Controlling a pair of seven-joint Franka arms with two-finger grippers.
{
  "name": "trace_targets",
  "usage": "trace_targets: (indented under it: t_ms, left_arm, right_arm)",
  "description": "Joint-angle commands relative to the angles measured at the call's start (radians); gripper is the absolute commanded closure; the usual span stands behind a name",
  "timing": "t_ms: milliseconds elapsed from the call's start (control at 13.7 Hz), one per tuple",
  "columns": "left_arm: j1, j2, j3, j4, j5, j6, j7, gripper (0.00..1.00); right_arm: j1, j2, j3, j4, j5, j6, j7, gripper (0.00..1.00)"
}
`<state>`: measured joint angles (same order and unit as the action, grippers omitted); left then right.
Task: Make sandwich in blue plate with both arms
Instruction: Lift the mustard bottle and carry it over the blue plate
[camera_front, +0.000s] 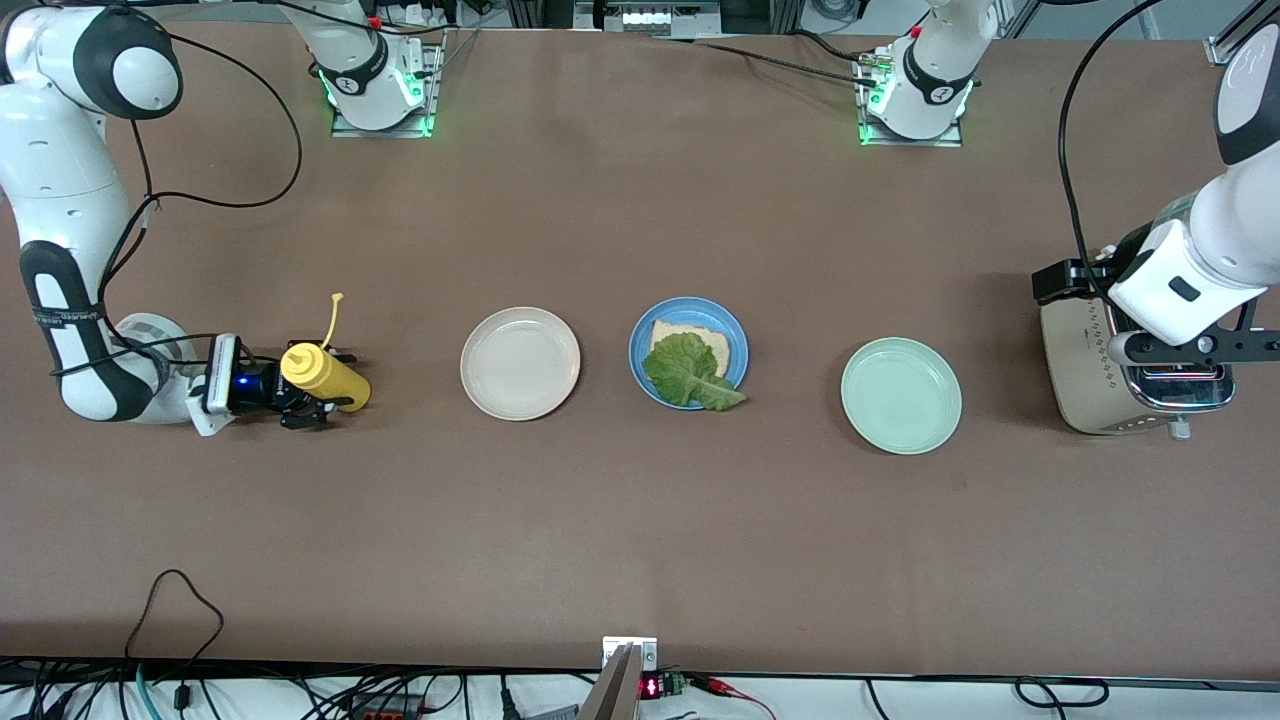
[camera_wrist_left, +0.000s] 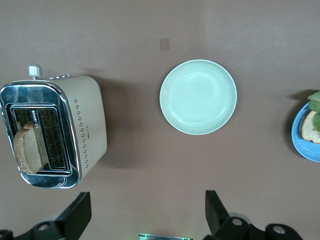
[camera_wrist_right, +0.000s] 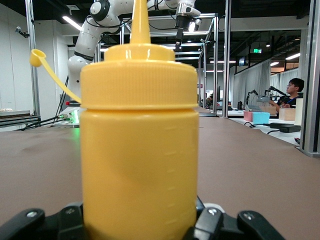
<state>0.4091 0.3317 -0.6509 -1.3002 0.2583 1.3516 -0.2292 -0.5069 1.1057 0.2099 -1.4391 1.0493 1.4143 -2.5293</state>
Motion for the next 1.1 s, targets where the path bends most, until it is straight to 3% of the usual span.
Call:
trace_targets:
  t_ms: [0, 219, 438, 1023]
  left_arm:
    - [0.013, -0.033, -0.004, -0.031, -0.008, 0.003, -0.007, 0.00]
    - [0.014, -0.033, -0.004, -0.030, -0.008, 0.003, -0.005, 0.00]
    - [0.016, -0.033, -0.004, -0.033, -0.008, 0.003, -0.005, 0.00]
    - [0.014, -0.033, -0.004, -0.031, -0.008, 0.003, -0.002, 0.00]
  right_arm:
    - [0.017, -0.068, 0.023, -0.007, 0.026, 0.009, 0.029, 0.86]
    - [0.080, -0.185, 0.019, -0.006, 0.005, 0.098, 0.186, 0.84]
    - [0.177, -0.303, 0.017, -0.001, -0.083, 0.236, 0.373, 0.84]
    - [0.503, -0.494, 0.017, 0.009, -0.562, 0.563, 0.982, 0.81]
